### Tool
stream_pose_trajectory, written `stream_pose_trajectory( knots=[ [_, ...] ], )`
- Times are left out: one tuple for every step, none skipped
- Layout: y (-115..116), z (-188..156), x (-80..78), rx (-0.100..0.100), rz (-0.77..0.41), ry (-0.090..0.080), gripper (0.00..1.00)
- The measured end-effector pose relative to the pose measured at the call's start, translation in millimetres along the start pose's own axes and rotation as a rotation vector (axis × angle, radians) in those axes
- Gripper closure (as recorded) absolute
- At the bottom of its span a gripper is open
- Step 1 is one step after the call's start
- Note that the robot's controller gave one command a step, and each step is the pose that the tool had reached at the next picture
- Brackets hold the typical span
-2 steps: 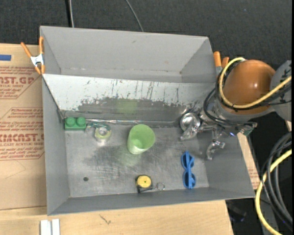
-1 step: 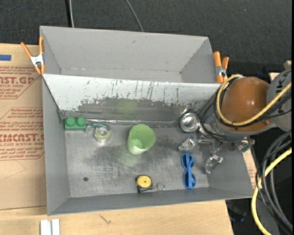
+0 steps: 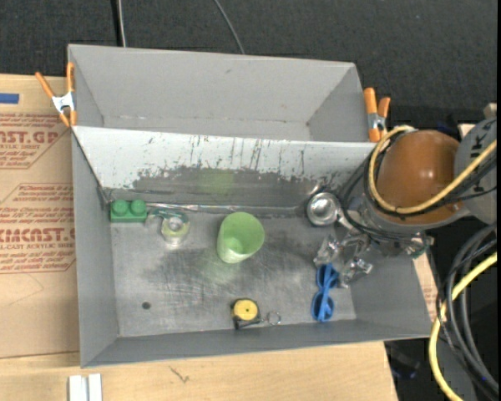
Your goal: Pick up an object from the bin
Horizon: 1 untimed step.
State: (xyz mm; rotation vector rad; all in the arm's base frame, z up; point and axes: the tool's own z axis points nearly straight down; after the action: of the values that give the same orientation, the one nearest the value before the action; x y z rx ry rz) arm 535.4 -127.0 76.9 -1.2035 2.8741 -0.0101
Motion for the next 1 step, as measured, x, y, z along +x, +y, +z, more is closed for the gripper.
stream_pose_trajectory(
  knots=[
    [-1.7,-58.2,-3.9,-0.010,0.001,0.015,1.00]
  ],
)
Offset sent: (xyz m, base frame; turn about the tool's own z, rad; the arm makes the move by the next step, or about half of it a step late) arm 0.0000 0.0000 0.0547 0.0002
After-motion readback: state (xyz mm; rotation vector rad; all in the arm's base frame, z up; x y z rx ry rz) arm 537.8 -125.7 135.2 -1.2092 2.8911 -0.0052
